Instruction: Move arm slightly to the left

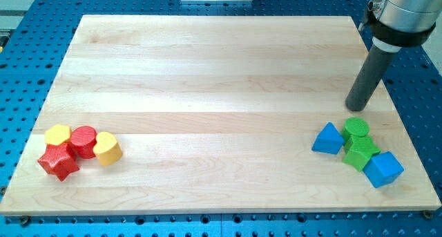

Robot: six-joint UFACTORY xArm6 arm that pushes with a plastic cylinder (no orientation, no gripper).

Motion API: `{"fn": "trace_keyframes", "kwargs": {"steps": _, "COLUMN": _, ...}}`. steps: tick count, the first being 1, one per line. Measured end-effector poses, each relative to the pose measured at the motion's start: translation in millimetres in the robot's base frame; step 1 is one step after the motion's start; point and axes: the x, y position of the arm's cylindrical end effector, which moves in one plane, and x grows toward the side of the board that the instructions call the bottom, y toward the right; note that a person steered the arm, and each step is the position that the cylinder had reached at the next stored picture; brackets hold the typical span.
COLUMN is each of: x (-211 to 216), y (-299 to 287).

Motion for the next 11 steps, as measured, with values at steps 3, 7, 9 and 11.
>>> {"fn": "trace_keyframes", "kwargs": {"steps": 3, "x": 1.0, "y": 0.0}}
{"fn": "trace_keyframes", "kwargs": {"steps": 7, "x": -1.1, "y": 0.0}}
{"fn": "trace_keyframes", "kwargs": {"steps": 9, "x": 0.7, "y": -16.4}}
{"fn": "trace_keyframes", "kwargs": {"steps": 11, "x": 1.5, "y": -41.8}}
